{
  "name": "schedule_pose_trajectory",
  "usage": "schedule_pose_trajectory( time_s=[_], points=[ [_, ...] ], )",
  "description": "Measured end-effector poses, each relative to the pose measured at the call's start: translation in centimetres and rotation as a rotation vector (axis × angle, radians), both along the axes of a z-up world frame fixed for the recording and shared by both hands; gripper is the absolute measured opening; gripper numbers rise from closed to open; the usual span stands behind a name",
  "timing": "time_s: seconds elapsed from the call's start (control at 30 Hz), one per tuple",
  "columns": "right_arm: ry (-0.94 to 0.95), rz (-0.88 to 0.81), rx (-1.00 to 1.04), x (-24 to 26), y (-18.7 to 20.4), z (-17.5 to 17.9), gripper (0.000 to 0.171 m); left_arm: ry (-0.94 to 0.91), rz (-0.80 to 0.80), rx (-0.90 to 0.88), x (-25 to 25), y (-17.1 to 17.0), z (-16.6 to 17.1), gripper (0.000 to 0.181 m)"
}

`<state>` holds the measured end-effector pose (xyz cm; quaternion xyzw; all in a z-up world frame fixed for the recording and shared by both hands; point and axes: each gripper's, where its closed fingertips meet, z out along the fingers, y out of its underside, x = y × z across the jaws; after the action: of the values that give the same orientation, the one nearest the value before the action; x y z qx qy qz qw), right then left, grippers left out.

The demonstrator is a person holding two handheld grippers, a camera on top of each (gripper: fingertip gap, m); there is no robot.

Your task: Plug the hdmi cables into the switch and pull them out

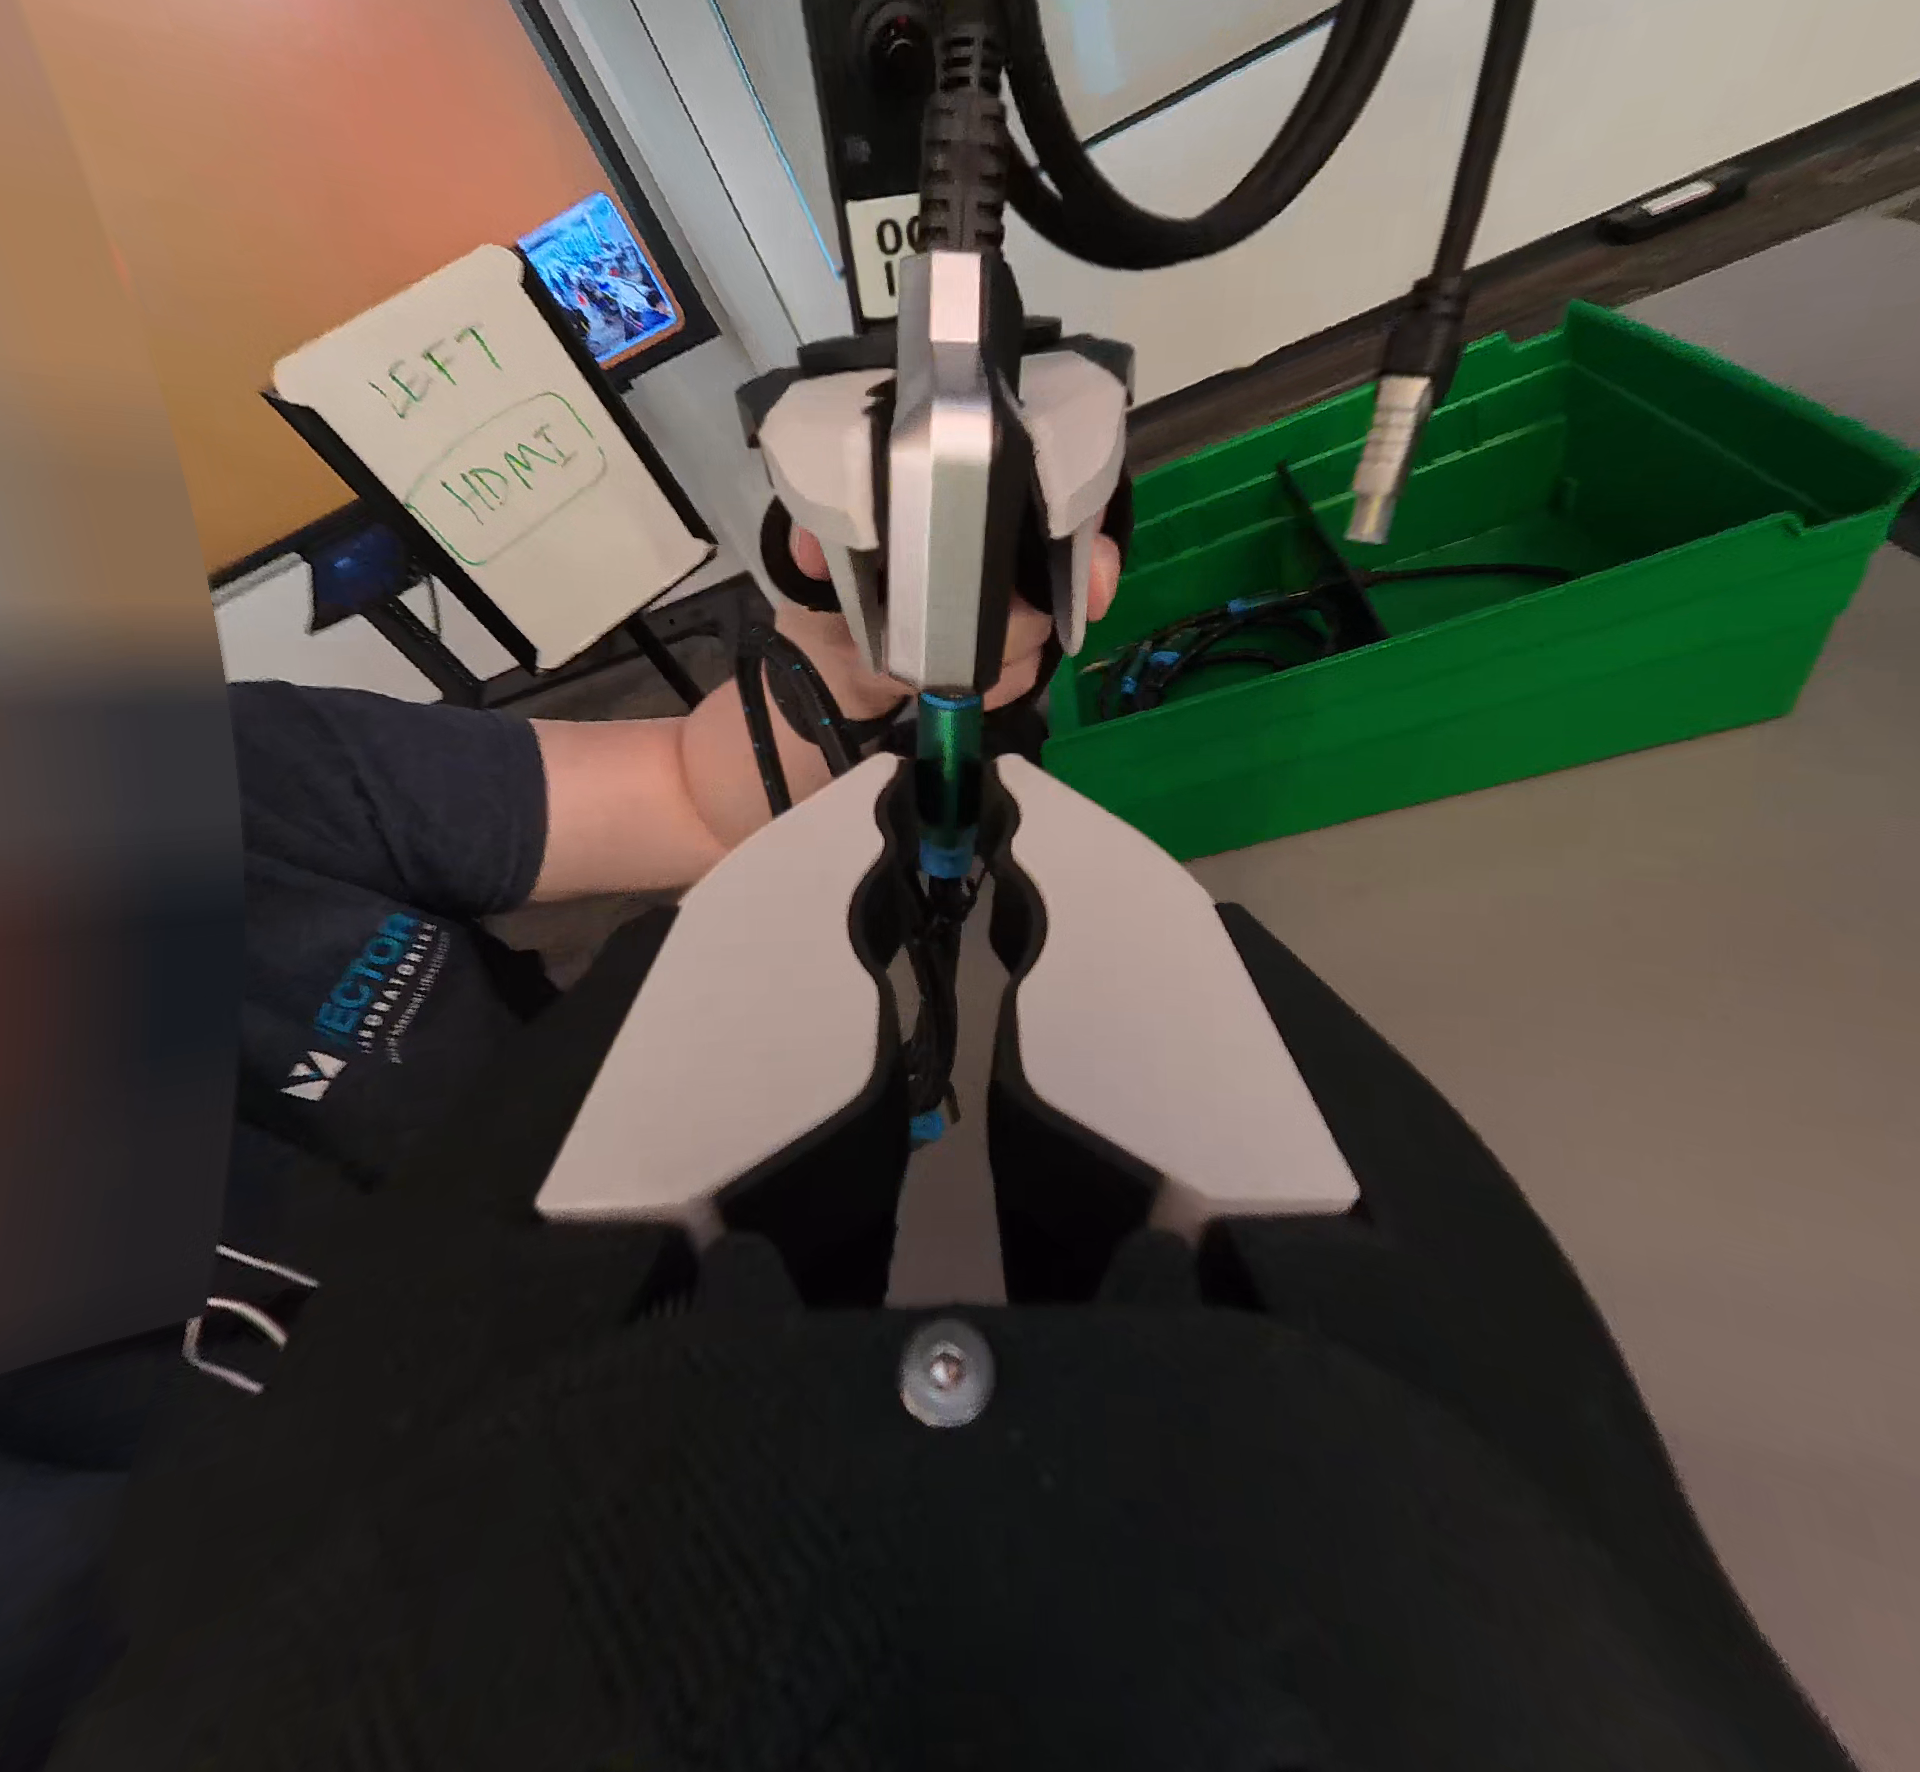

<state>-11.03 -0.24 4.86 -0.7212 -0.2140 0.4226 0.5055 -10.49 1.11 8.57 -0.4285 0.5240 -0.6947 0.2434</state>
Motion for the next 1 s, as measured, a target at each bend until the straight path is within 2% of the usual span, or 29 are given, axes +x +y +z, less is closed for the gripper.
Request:
schedule_pose_trajectory(
  time_s=[0.3,0.83,1.0],
  points=[
    [-0.029,-0.028,-0.003,0.1,0.8,-1.1,0.01,0.07,0.045,0.127,0.1,0.1,-1.1,0.024],
    [-0.083,-0.003,-0.001,-0.1,0.6,-1.6,0.01,0.122,0.031,0.202,-0.1,-0.3,-1.8,0.024],
    [-0.061,-0.006,0.016,0.1,0.7,-1.2,0.01,0.118,0.009,0.145,-0.2,0.0,-1.6,0.024]
  ],
)
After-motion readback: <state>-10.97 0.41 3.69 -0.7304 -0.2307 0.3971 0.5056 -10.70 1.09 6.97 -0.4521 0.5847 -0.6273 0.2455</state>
